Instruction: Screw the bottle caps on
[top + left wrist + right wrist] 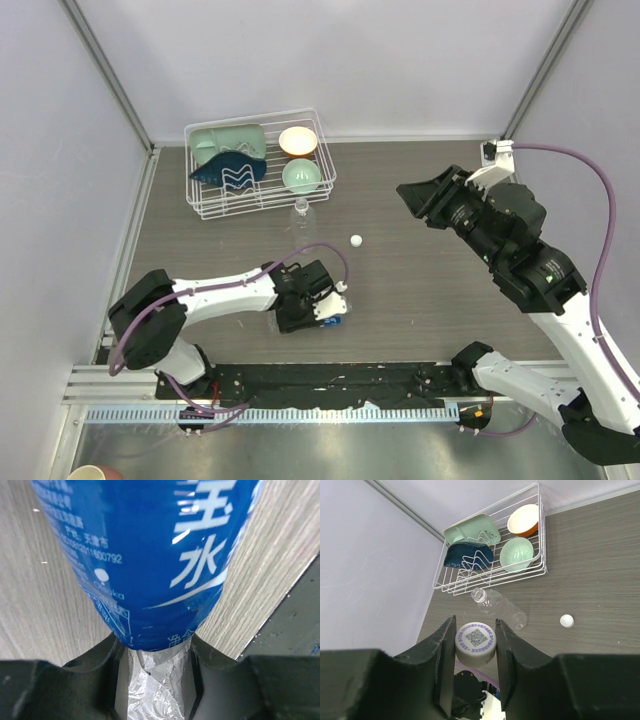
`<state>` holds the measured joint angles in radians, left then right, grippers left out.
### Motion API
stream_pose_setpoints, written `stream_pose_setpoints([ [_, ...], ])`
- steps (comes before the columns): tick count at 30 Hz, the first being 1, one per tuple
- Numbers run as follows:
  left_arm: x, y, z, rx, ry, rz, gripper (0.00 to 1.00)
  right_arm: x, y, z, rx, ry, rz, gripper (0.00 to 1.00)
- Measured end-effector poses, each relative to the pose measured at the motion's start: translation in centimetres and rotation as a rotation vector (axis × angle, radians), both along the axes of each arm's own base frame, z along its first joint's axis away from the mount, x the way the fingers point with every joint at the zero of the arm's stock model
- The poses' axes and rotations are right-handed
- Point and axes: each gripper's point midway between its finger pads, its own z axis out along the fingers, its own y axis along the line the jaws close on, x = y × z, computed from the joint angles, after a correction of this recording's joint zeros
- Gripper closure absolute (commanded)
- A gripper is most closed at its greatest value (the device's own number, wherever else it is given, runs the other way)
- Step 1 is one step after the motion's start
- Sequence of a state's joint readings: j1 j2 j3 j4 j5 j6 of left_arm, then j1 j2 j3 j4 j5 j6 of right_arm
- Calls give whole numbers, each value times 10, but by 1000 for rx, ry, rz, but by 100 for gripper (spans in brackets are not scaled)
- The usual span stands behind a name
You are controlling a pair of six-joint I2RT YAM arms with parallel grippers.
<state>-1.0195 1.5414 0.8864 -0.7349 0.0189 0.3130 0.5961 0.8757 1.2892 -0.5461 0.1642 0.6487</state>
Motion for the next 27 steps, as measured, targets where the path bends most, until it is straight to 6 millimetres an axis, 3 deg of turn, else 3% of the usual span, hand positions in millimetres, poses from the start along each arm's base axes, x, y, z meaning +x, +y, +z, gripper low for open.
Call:
stream_pose_setpoints([
  [7, 5, -8, 42, -69, -39, -12, 69, 1, 4, 10, -10, -16, 19, 89],
  [9, 11, -7, 69, -88, -88, -21, 73, 2, 5, 18, -24, -29, 26, 89],
  [10, 14, -8, 83, -104, -114, -25, 83, 3, 5, 22, -29, -38, 30, 89],
  [11, 20, -10, 104, -132, -156, -27, 96, 4, 6, 28, -36, -48, 34, 89],
  [13, 32, -18, 157, -232, -264, -30, 96, 5, 8, 40, -48, -72, 46, 89],
  [14, 39, -23, 195, -327, -345, -18, 96, 4, 9, 48, -55, -86, 58, 89],
  [16, 40, -22, 246, -490, -458, 0, 100, 4, 13, 59, -64, -109, 86, 89],
  [18, 29, -12, 278, -655, -536, -9, 100, 3, 18, 70, -72, -133, 116, 90],
  [20, 11, -4, 283, -805, -572, -52, 100, 1, 24, 80, -79, -159, 155, 90],
  [22, -3, -6, 265, -950, -579, -67, 96, -3, 30, 84, -90, -180, 200, 90],
  [24, -7, -16, 228, -1054, -542, -22, 88, -8, 35, 84, -102, -193, 244, 92],
  [27, -5, -31, 167, -1068, -432, 89, 95, -16, 44, 85, -111, -235, 319, 92],
])
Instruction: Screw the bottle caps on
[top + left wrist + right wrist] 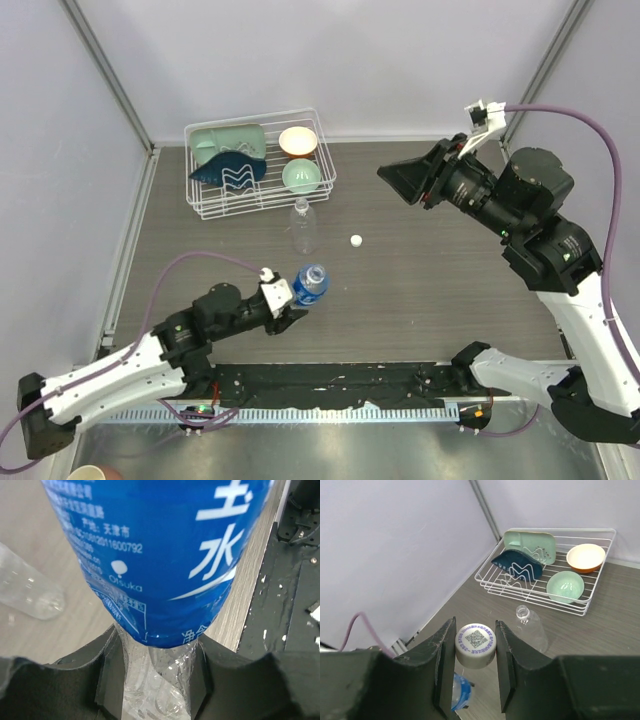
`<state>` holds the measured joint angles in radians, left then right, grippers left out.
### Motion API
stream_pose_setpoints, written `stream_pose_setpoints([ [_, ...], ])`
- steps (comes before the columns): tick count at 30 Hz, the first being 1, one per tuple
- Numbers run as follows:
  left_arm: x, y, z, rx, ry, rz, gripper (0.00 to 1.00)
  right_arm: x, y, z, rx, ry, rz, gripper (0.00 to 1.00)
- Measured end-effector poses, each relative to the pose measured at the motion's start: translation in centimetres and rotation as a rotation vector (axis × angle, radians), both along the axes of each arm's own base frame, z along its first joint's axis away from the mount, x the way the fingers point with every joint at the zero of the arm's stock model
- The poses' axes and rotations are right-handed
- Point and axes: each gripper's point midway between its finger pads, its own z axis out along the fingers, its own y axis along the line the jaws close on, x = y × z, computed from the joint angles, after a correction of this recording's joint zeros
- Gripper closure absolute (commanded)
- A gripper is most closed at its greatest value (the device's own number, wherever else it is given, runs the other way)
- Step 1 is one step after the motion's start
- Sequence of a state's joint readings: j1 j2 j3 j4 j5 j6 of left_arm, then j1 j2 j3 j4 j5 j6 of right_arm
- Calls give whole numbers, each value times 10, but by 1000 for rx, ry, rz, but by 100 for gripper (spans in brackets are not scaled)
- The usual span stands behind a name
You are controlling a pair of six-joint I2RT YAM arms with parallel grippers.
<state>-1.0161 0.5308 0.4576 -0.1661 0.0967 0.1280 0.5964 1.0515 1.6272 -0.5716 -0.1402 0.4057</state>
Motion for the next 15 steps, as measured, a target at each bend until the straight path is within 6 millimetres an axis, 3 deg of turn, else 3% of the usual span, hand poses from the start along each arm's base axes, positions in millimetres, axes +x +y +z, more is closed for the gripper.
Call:
stream_pose_setpoints([
  [2, 5, -9, -15, -13, 77, 34, 93, -5, 4, -3, -9, -24, 43, 92],
  [3, 9, -15, -13, -40, 100, 54, 92, -7, 7, -7, -20, -34, 68, 92],
  [6, 18, -33, 14, -172, 152, 88, 91, -10, 16, -16, -48, -53, 123, 92],
  [10, 22, -61, 65, -345, 188, 49, 87, -6, 29, -32, -91, -57, 168, 92],
  [15, 15, -77, 83, -416, 237, -23, 79, -4, 43, -42, -118, -62, 217, 92],
])
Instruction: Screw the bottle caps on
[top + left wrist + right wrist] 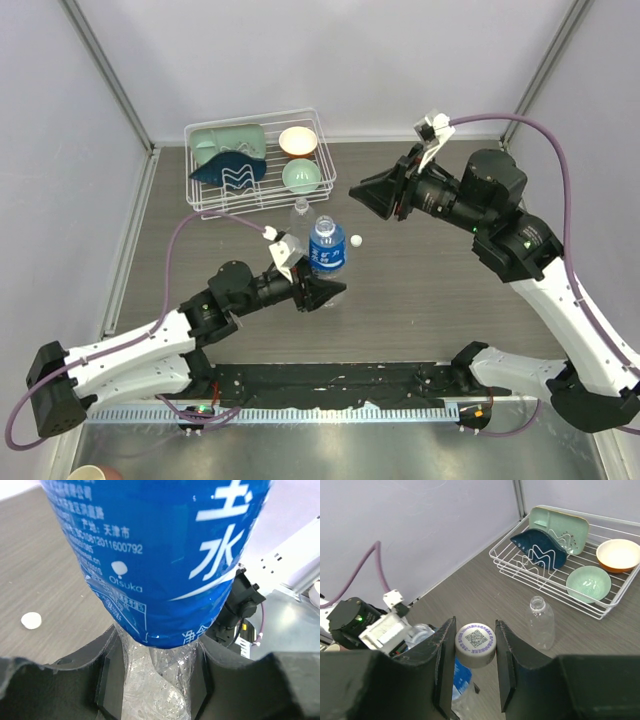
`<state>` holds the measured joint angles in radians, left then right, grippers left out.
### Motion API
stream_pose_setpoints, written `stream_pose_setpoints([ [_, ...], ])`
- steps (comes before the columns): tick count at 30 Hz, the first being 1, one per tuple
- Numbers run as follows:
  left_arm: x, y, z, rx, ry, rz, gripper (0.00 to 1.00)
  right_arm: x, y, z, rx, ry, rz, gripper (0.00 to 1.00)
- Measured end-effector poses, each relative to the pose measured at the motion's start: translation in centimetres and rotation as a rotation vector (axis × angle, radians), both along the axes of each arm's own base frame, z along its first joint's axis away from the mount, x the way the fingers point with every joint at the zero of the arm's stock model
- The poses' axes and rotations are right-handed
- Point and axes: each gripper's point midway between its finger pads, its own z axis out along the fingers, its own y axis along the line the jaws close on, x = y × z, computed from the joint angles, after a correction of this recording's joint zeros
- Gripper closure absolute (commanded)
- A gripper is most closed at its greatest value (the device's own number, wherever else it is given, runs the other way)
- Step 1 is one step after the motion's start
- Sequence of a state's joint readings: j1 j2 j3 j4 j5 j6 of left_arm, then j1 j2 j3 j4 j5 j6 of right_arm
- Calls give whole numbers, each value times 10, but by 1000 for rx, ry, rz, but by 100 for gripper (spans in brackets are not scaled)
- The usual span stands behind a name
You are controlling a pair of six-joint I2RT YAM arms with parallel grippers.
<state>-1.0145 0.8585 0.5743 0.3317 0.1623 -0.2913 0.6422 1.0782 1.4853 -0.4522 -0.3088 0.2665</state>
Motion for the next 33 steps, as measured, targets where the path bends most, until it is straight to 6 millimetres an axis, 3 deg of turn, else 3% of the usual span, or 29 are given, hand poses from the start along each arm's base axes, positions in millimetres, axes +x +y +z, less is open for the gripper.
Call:
stream_pose_setpoints([
  [9, -13, -21, -30, 56, 88, -119, 73, -26, 30, 0, 5, -41, 124, 92],
  [16, -20, -24, -23, 32, 69, -165, 75, -45, 50, -15, -41, -60, 205, 92],
  [33, -26, -18, -4, -14, 25, -198, 79, -56, 46, -15, -39, -70, 228, 92],
])
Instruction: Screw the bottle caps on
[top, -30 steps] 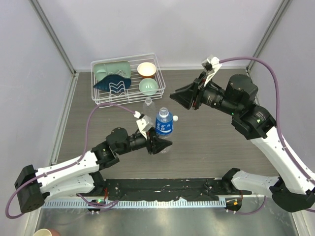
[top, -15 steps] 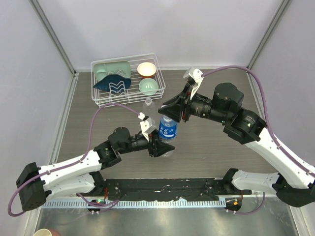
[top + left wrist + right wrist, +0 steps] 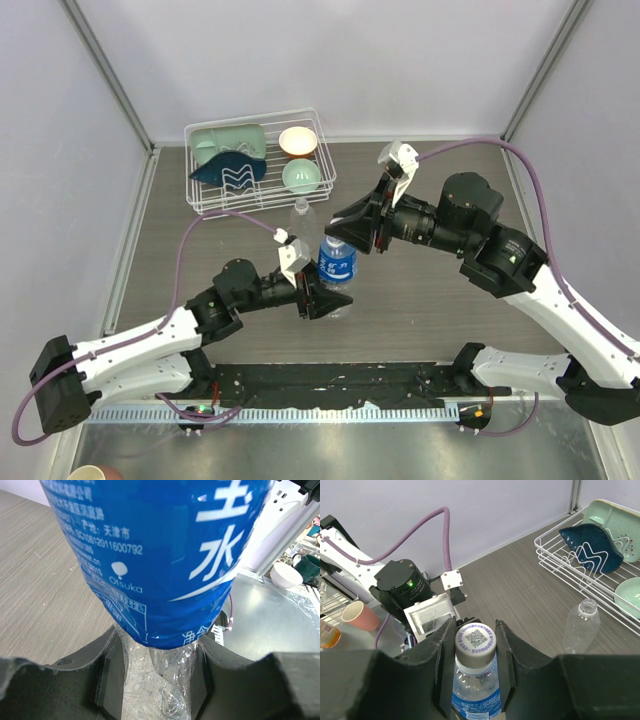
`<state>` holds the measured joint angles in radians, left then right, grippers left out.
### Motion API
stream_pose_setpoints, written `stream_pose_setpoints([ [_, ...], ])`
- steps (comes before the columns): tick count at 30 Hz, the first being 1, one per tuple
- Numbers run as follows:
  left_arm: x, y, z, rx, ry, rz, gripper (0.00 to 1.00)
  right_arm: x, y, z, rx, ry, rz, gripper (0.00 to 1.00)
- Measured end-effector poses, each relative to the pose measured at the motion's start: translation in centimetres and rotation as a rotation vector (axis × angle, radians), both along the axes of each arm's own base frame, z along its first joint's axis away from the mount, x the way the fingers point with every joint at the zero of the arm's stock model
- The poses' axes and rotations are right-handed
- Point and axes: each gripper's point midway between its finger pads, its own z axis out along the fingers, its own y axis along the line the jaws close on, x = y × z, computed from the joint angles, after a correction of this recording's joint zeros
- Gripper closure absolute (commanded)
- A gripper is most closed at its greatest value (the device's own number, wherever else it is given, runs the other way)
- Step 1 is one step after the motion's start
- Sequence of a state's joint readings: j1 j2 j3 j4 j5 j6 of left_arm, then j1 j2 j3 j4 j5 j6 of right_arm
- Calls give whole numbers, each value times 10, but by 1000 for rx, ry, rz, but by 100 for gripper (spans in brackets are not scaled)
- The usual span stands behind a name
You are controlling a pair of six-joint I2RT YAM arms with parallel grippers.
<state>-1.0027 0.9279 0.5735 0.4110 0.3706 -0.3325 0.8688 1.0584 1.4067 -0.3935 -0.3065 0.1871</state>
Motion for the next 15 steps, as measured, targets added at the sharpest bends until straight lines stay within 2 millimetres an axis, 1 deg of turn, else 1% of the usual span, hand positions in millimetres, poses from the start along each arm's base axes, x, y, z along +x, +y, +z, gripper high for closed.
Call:
stream_pose_setpoints([
  [9, 2, 3, -3, 1, 0, 10, 79, -6, 3, -4, -9, 13, 34, 93],
  [15, 4, 5, -6, 7, 4, 16, 79, -5, 9, -8, -18, 23, 47, 93],
])
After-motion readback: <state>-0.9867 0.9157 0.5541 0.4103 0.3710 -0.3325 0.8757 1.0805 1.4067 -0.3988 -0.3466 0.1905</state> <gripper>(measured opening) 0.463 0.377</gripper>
